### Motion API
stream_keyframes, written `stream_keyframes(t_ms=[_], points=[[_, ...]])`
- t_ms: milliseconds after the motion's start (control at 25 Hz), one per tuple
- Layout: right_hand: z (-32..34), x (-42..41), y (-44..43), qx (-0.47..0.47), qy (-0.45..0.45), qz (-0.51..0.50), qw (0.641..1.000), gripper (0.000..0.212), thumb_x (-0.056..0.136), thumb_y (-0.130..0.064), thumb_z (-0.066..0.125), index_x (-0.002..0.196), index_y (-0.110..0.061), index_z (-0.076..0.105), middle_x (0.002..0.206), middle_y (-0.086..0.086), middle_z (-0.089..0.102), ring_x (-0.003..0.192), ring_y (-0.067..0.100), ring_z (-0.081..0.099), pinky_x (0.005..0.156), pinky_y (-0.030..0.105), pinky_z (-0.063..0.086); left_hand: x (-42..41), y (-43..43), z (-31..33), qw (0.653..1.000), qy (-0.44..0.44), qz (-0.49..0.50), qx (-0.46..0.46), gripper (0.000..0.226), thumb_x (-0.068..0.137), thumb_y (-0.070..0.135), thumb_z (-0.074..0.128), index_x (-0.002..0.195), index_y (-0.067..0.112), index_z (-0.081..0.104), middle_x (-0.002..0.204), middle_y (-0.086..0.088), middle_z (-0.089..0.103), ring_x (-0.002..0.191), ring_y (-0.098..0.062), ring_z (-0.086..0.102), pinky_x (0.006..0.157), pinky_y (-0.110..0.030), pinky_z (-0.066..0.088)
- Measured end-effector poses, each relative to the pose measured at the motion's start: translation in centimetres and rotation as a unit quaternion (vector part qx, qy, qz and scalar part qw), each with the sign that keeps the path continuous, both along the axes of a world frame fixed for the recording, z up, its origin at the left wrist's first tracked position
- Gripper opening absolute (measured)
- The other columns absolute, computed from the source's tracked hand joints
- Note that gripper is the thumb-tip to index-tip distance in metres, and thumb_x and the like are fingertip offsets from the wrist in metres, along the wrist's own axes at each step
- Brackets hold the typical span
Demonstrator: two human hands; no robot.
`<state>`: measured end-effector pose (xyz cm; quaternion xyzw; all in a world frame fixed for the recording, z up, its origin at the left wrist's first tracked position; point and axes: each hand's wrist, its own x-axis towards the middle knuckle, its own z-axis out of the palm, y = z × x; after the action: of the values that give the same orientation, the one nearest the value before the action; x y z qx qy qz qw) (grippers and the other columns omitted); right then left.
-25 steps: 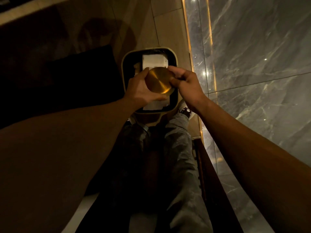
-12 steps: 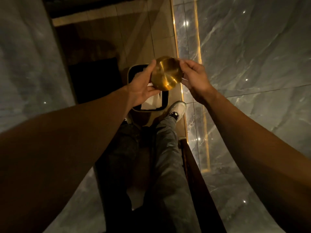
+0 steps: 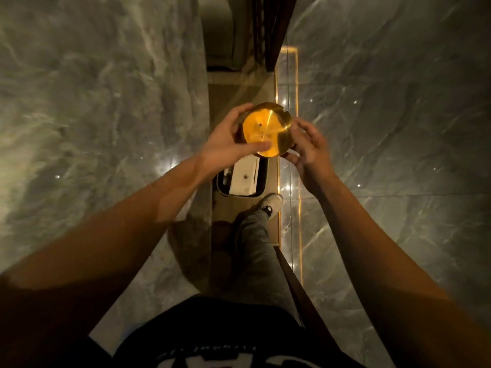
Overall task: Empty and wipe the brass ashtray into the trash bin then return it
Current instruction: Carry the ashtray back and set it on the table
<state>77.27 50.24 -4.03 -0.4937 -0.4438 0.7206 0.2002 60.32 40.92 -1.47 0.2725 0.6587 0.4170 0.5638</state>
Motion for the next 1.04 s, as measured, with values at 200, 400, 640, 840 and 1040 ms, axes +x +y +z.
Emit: stream_keyframes(t_ms=[200, 400, 640, 840, 1040], points=[[7.5, -4.4, -6.8, 0.067, -0.010, -0.030, 0.997, 0.018, 0.097, -0.023, 0.054, 0.114, -0.020, 0.058, 0.103, 0.002, 0.064, 0.101, 0.025, 0.065, 0.081, 0.042, 0.059, -5.0, -6.5, 4.1, 0.981, 0.151, -0.073, 0.098, 0.114, 0.052, 0.029, 0.095, 0.147, 0.029, 0.032, 0.141, 0.006, 0.036, 0.129, -0.019, 0.047, 0.101, -0.041, 0.052], [12.3, -8.8, -14.4, 0.128, 0.009, 0.002, 0.992, 0.031, 0.094, -0.019, 0.057, 0.123, -0.011, 0.060, 0.120, 0.013, 0.062, 0.104, 0.031, 0.066, 0.082, 0.042, 0.058, -10.5, -14.3, 8.5, 0.962, 0.212, -0.043, 0.166, 0.110, 0.051, 0.042, 0.093, 0.145, 0.022, 0.039, 0.139, 0.006, 0.039, 0.127, -0.016, 0.047, 0.099, -0.029, 0.050], [15.4, -13.7, -19.4, 0.206, 0.013, 0.143, 0.968, 0.062, 0.078, -0.017, 0.078, 0.135, -0.011, 0.053, 0.130, 0.009, 0.062, 0.117, 0.019, 0.062, 0.098, 0.039, 0.052, -15.0, -22.2, 12.5, 0.955, 0.235, 0.048, 0.175, 0.104, 0.050, 0.037, 0.094, 0.140, 0.023, 0.043, 0.133, 0.009, 0.049, 0.111, -0.010, 0.059, 0.087, -0.027, 0.056], [16.0, -18.4, -22.1, 0.290, 0.006, 0.270, 0.918, 0.073, 0.071, -0.018, 0.083, 0.136, -0.019, 0.050, 0.127, 0.005, 0.055, 0.110, 0.011, 0.059, 0.092, 0.025, 0.052, -17.3, -28.1, 13.9, 0.933, 0.304, 0.127, 0.146, 0.100, 0.050, 0.041, 0.093, 0.137, 0.024, 0.048, 0.130, 0.008, 0.056, 0.114, -0.012, 0.056, 0.094, -0.027, 0.051], [15.9, -24.0, -26.5, 0.340, 0.012, 0.322, 0.884, 0.074, 0.072, -0.022, 0.082, 0.138, -0.020, 0.049, 0.125, 0.002, 0.053, 0.106, 0.008, 0.057, 0.092, 0.023, 0.050, -21.1, -34.0, 14.0, 0.928, 0.308, 0.172, 0.122, 0.099, 0.052, 0.038, 0.094, 0.138, 0.023, 0.048, 0.128, 0.012, 0.056, 0.114, -0.007, 0.055, 0.096, -0.019, 0.046]])
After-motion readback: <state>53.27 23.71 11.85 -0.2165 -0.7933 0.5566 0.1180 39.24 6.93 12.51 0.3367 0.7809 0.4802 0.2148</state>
